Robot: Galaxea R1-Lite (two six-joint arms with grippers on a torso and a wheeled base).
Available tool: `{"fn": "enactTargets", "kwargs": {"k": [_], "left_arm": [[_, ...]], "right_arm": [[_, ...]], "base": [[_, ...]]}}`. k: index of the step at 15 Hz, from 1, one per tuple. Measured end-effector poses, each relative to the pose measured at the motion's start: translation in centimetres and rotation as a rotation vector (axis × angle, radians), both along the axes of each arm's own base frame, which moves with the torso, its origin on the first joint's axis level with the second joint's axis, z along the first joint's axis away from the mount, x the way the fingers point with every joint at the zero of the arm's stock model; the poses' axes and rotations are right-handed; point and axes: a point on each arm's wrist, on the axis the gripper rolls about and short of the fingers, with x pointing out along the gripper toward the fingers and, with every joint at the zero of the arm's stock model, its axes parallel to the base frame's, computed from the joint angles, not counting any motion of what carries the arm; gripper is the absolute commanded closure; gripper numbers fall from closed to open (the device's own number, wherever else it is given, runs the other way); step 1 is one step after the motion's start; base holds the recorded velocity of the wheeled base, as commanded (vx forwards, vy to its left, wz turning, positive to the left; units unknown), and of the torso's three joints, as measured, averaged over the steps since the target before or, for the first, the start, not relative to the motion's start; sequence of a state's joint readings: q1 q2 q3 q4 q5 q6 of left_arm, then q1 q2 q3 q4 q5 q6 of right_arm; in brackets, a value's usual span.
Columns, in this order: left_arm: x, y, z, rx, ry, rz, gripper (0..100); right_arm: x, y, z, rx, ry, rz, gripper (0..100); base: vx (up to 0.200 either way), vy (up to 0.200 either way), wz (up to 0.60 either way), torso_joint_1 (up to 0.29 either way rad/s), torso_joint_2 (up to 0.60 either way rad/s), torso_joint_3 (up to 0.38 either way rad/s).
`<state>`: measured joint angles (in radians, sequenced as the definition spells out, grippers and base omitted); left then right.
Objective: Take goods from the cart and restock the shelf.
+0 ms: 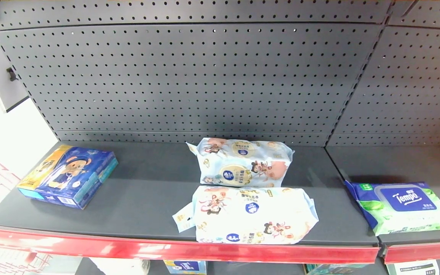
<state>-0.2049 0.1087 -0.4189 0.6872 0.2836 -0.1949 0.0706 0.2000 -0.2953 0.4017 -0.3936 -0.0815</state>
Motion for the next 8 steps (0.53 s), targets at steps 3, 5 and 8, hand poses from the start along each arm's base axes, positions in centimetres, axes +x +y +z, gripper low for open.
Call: {"fn": "enactTargets", "kwargs": {"k": [3,5,8], "left_arm": [[0.1,-1.1,-1.0,-0.005,0.038,0.125,0],[0.0,-1.6,-1.5,-0.012,-0.004,0.006,0],[0.6,-2.0,-0.3,0.038,-0.264,-0.171,0]], "right_arm": [[-0.9,0.4,-2.0,0.014,-0.031,-0.036,0],[-1.1,0.6,-2.4,0.047,-0.087,0.092,0],[-0.4,0.6,-2.3,0.005,-0.271,0.123,0]], "base": [[0.0,0.0,0.0,0.0,0.0,0.0],[0.0,0.0,0.0,0.0,0.0,0.0],[0.0,0.0,0.0,0.0,0.0,0.0]]}}
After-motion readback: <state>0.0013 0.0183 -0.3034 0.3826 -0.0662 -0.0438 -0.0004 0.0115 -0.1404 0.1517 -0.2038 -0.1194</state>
